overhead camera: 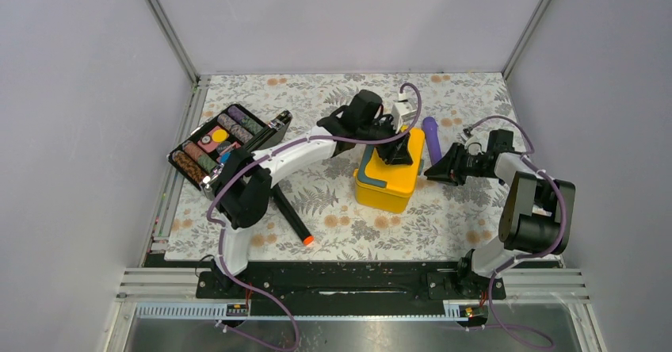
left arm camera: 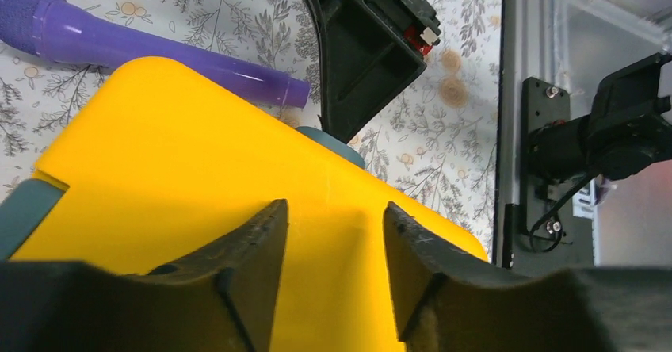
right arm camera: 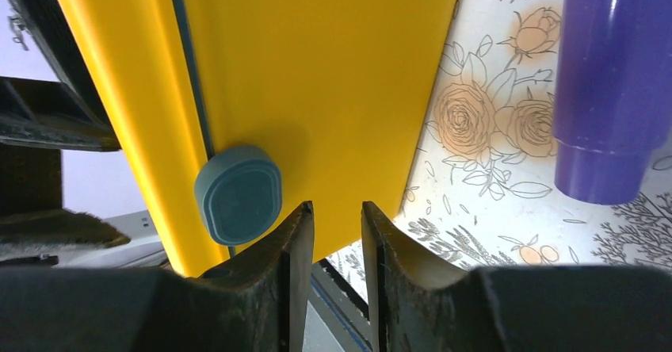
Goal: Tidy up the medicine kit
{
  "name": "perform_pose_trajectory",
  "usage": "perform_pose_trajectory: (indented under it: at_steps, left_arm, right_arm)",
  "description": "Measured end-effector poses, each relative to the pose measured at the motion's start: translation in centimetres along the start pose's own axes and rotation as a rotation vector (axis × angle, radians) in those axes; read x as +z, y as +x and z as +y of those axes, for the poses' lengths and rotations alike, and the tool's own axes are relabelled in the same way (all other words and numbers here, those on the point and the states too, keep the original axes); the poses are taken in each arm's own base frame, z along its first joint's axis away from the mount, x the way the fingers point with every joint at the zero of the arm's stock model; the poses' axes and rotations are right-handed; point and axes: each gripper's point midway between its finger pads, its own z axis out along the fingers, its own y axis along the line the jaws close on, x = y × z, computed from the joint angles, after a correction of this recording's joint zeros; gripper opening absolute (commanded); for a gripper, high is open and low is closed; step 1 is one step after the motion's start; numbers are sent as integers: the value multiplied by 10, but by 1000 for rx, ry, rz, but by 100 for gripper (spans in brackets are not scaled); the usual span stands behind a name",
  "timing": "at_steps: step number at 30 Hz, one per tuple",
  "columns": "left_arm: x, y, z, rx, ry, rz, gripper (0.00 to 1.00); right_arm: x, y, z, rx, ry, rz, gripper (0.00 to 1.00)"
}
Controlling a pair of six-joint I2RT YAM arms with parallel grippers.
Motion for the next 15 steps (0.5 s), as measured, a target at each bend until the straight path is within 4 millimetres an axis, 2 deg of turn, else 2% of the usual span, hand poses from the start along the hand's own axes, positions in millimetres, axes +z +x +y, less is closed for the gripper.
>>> perform_pose_trajectory:
  at_steps: [4, 8, 9, 10, 11, 15]
  left_arm:
    - [-1, -6, 4, 56, -24, 38, 68]
    - [-11, -16, 16, 112, -96, 69, 77]
    - [-14, -20, 19, 128, -111, 68, 82]
    - [-17, -24, 22, 140, -126, 67, 90]
    - [-22, -27, 25, 156, -146, 71, 98]
    - [-53, -46, 39, 189, -251, 93, 99]
  right_arm:
    - [-6, -2, -2, -78, 54, -12, 43]
    - [-24, -20, 11, -248, 126, -82, 57]
    - [-29, -26, 16, -282, 139, -103, 85]
    - [-34, -32, 22, -318, 150, -127, 98]
    - [-38, -37, 26, -334, 164, -141, 99]
    - [-56, -65, 43, -412, 235, -199, 100]
